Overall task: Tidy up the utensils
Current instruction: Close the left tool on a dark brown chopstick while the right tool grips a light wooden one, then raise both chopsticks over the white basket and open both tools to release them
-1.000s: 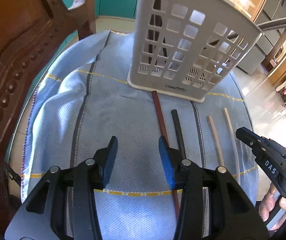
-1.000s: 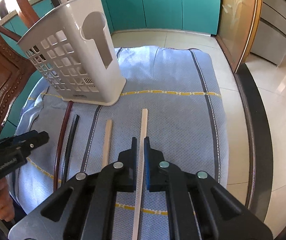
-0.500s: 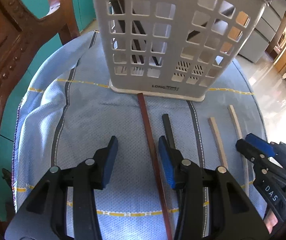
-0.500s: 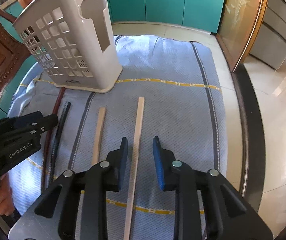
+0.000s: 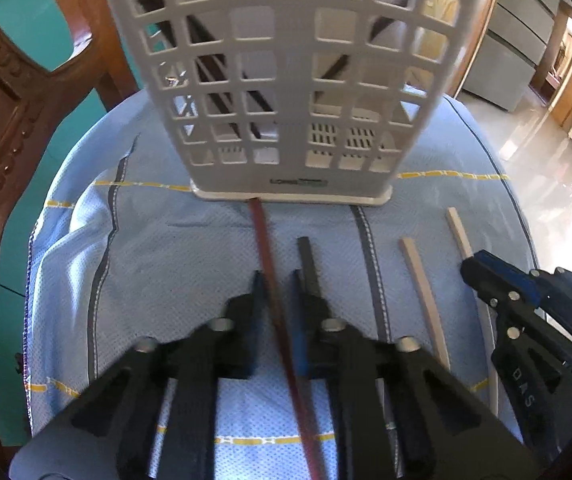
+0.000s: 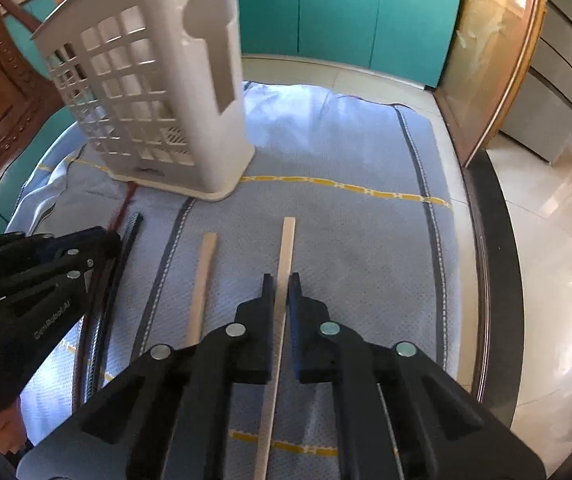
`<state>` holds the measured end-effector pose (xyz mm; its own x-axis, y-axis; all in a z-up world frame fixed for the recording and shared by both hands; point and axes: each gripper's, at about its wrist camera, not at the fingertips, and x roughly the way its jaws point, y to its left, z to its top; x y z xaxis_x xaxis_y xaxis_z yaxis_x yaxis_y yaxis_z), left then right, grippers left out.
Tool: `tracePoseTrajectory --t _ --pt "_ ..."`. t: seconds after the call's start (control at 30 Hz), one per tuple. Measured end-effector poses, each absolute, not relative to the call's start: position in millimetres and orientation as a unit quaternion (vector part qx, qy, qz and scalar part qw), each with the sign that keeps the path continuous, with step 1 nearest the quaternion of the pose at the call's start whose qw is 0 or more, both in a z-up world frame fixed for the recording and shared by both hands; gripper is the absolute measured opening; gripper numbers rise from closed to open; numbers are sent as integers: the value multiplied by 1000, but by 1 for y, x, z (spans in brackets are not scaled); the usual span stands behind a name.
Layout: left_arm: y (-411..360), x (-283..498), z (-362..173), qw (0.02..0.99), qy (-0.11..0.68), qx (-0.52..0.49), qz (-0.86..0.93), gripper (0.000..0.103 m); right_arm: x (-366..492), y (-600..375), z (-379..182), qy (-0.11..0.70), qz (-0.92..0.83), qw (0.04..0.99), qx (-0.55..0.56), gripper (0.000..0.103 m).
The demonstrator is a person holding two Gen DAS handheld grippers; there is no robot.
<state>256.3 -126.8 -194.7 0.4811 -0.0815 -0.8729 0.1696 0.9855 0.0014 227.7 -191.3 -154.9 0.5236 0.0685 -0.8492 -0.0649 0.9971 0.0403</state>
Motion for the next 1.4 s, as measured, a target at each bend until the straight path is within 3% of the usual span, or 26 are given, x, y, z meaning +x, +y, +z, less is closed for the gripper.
tracePoseTrajectory --t 0.17,0.57,0.97,1.23,1.4 --pt "-131 246 -188 867 492 24 -79 7 223 -193 -147 472 55 879 27 7" --pt "-113 192 -123 910 403 22 -95 7 169 -204 -68 296 120 946 59 7" --pt "-73 137 12 952 289 13 -100 7 135 -218 54 193 161 961 116 7" --pt "-47 183 123 963 232 -20 -138 7 183 -207 158 132 160 973 97 7" --pt "-52 220 150 974 199 -13 -111 7 217 -204 171 112 123 981 95 7"
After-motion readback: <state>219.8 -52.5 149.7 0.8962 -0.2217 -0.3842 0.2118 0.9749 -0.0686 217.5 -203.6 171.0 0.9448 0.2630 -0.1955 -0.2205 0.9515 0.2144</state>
